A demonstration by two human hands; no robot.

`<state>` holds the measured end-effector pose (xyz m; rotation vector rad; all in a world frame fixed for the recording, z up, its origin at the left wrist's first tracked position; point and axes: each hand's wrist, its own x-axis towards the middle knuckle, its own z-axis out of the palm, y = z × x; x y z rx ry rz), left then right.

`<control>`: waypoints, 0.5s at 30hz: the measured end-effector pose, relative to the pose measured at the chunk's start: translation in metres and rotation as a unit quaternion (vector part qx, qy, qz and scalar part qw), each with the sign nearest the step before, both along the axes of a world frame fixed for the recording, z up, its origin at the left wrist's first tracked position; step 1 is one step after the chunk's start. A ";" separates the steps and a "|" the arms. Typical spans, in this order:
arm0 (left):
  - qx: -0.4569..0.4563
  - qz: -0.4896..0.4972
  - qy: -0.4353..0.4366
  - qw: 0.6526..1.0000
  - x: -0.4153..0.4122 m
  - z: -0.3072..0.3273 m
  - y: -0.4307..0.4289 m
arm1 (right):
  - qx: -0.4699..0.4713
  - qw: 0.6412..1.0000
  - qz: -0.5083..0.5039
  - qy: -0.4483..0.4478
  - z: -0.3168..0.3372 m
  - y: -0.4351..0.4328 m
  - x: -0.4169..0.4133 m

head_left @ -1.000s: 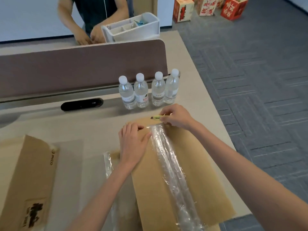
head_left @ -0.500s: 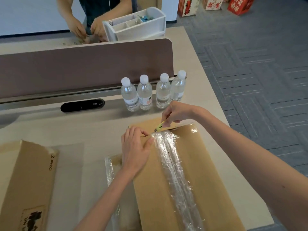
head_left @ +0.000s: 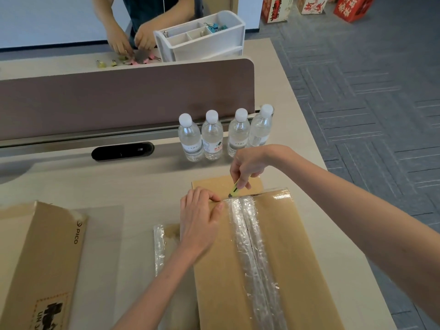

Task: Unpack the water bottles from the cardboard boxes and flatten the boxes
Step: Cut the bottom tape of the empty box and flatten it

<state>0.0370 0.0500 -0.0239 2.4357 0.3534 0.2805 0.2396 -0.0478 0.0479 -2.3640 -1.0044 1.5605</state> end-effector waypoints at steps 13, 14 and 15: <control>0.010 -0.007 0.003 1.000 0.000 -0.005 0.001 | -0.023 1.000 0.018 0.004 0.000 -0.003 0.002; 0.010 -0.007 0.003 1.000 0.000 -0.005 0.001 | -0.022 1.000 0.014 0.009 0.000 -0.005 0.002; 0.011 -0.007 0.004 1.000 0.000 -0.005 0.001 | -0.021 1.000 0.010 0.013 -0.001 -0.006 0.002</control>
